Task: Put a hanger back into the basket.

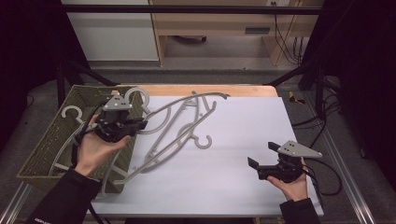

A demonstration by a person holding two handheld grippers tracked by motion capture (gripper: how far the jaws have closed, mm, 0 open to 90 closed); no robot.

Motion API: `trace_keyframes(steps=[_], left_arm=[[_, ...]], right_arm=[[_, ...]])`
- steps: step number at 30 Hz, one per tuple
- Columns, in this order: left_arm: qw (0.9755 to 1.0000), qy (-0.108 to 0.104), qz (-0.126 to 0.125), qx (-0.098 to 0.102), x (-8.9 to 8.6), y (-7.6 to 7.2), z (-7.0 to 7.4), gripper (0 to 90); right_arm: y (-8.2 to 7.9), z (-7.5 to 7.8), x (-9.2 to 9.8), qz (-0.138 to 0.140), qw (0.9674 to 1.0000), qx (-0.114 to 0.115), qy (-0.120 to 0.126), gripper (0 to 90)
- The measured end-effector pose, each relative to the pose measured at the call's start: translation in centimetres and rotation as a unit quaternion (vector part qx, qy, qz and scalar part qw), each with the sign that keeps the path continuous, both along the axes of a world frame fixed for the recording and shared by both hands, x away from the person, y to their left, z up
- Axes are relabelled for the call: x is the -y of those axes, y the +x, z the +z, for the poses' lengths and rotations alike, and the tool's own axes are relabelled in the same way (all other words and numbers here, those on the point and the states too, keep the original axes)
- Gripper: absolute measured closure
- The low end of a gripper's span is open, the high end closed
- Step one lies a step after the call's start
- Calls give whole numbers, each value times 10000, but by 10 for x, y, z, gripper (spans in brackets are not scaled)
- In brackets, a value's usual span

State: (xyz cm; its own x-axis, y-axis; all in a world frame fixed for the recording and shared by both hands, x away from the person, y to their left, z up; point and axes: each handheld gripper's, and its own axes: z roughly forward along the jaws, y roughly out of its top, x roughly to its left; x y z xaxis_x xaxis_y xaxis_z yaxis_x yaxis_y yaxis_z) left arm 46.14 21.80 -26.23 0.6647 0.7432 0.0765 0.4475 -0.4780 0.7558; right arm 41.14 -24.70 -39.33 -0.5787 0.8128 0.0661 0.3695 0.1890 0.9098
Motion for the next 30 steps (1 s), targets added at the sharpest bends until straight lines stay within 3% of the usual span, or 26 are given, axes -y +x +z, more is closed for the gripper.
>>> trace_keyframes(steps=[6,13,18,26,30], left_arm=[[9999,87,122,-5,-25,9,4,824],[9996,42,289,65,-57,19,8,824],[9988,232,436,45,-80,28,9,824],[9977,427,522,50,-106,35,7,824],[9975,355,605,95,-115,39,4,824]], right_arm=[[0,0,0,-4,10000,-12,-3,49],[1,-1,-1,6,10000,-19,-40,49],[2,-3,-2,10,10000,-32,-72,49],[2,-3,-2,-5,10000,-41,-83,49],[3,-3,-2,-19,10000,-31,-85,48]])
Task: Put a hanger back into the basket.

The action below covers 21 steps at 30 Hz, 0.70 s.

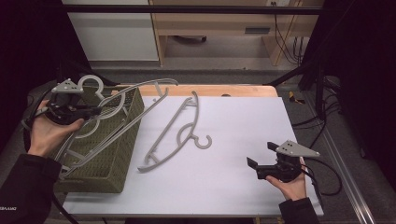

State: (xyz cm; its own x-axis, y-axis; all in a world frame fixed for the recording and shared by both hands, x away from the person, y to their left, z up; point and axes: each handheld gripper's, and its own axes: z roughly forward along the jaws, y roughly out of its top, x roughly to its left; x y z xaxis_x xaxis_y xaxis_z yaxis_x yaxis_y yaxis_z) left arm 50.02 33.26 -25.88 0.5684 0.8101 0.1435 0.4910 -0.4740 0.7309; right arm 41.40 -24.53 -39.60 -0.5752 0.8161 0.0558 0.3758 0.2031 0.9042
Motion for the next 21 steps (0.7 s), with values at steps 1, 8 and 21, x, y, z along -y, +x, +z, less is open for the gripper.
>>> trace_keyframes(steps=[1,8,21], left_arm=[[10000,15,3,10,-3,1,0,824],[9999,-92,134,58,-19,8,-3,824],[9995,-86,304,39,-44,16,-14,824]], right_arm=[[0,0,0,4,10000,-8,6,48],[1,-1,-1,19,10000,-30,-33,48],[1,-1,-1,11,10000,-34,-49,48]])
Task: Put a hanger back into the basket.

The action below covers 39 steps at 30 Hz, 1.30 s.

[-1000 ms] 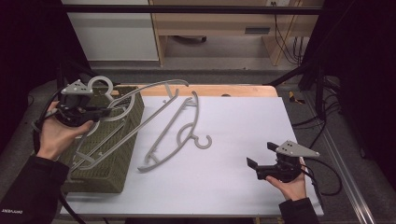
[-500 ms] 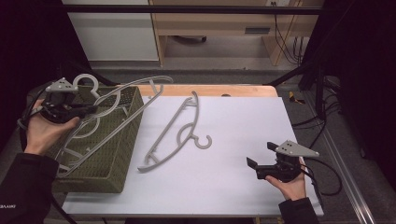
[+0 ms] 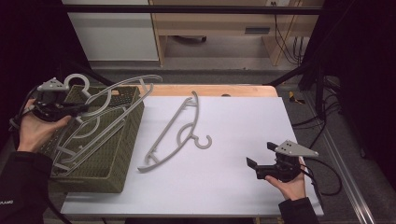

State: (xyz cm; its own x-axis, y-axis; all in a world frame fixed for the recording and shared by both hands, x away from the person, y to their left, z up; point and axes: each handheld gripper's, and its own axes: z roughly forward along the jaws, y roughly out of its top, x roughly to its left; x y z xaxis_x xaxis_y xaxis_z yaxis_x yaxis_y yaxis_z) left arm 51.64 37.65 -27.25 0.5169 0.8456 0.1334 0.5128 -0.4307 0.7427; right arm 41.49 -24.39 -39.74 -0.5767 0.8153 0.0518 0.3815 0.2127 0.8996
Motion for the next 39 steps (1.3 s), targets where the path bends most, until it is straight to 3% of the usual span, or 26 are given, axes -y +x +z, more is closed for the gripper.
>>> trace_keyframes(steps=[12,16,23,31,39], left_arm=[[9997,149,185,1,-31,1,-11,824],[9989,299,353,-35,-40,3,-16,824],[9977,287,605,-34,-53,7,-22,824],[9953,590,769,-15,-53,16,-27,824],[9943,847,646,-61,-51,20,-34,824]], right_arm=[[1,-1,-1,-21,10000,-17,-18,48],[1,-1,-2,-11,10000,-49,-21,48],[2,-2,-2,-19,10000,-48,-55,48],[2,-3,-3,-24,10000,-56,-78,48],[2,-1,-1,-44,10000,-39,-63,48]])
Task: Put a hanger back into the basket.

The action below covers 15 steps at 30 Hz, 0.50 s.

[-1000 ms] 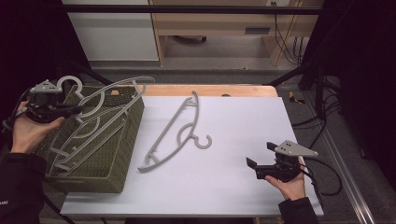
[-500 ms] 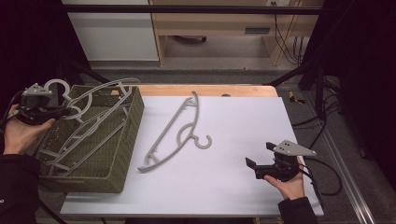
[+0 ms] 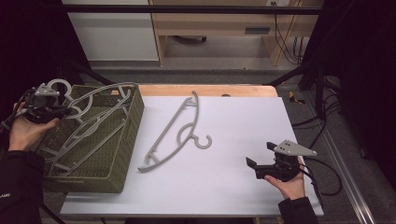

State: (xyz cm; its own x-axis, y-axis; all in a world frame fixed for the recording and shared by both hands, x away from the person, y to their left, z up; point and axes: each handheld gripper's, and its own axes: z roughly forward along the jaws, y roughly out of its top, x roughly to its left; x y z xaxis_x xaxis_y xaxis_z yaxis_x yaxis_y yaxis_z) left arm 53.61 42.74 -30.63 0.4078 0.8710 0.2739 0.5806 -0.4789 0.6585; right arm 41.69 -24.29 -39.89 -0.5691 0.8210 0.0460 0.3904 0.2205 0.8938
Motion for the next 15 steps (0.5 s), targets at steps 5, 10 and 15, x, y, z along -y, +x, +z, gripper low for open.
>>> trace_keyframes(steps=[5,10,15], left_arm=[[9997,171,123,93,-8,-3,1,824],[9999,152,68,38,-8,-4,-6,823],[9995,289,52,-98,-1,1,-19,823]], right_arm=[[1,-1,-1,3,10000,-13,-19,48],[1,-1,-2,10,10000,-30,-21,48],[1,-1,-1,4,10000,-22,-22,48]])
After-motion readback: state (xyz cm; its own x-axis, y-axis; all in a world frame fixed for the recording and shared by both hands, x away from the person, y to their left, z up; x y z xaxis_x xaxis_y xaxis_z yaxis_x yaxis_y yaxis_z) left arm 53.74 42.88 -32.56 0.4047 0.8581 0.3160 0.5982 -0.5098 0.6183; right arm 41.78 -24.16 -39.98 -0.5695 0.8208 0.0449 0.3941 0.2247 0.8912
